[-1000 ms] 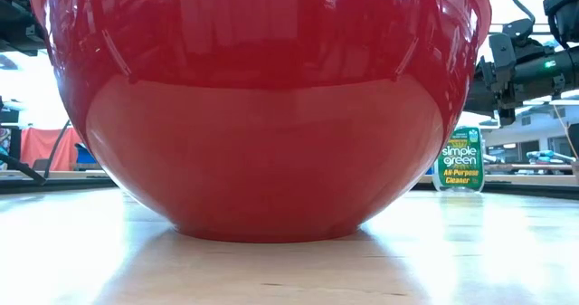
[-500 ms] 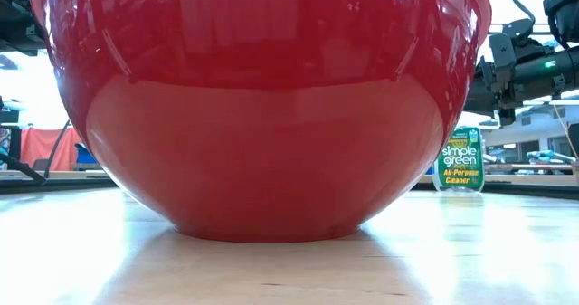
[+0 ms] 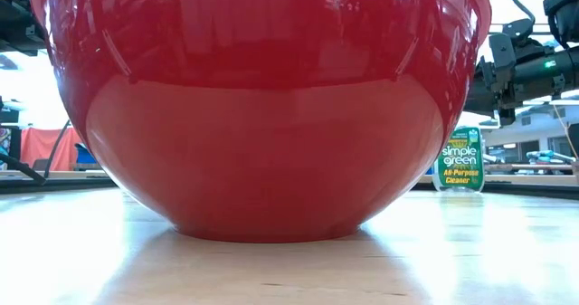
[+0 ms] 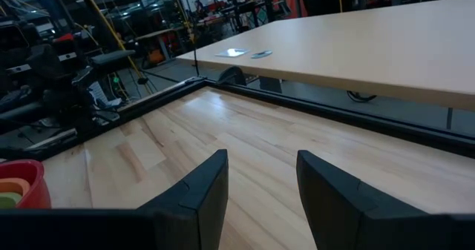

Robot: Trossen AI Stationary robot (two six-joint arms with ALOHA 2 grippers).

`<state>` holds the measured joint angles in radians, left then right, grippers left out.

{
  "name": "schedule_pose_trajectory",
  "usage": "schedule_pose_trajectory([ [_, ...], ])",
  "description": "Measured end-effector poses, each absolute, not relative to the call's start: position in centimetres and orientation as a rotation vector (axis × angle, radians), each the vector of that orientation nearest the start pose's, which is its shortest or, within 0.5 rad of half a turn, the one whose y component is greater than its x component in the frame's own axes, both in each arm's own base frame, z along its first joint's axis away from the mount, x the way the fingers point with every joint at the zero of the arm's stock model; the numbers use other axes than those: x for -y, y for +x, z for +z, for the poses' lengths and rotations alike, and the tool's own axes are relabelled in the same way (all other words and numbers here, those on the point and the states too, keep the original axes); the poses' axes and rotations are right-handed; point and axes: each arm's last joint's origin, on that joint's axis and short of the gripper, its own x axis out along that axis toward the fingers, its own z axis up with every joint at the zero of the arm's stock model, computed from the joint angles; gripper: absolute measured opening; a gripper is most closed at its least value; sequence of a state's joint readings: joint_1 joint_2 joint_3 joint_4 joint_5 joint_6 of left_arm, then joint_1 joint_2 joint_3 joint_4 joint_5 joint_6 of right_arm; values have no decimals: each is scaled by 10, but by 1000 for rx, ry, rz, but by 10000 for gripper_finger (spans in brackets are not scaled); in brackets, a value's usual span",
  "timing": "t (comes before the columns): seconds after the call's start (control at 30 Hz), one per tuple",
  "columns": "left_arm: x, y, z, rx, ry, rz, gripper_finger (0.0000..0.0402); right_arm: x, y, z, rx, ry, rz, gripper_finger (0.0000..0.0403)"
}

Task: Nest bowls inside each other
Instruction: Return to Home Position

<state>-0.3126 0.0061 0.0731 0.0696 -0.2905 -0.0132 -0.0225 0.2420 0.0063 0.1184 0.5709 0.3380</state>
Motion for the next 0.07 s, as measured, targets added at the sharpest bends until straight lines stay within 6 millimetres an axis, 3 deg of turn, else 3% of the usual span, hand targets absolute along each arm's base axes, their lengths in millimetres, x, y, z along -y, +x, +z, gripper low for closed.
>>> schedule_pose_trajectory([
  [0.07, 20, 89, 194, 130, -54, -23, 196, 18, 107, 157, -13, 295, -606, 167],
])
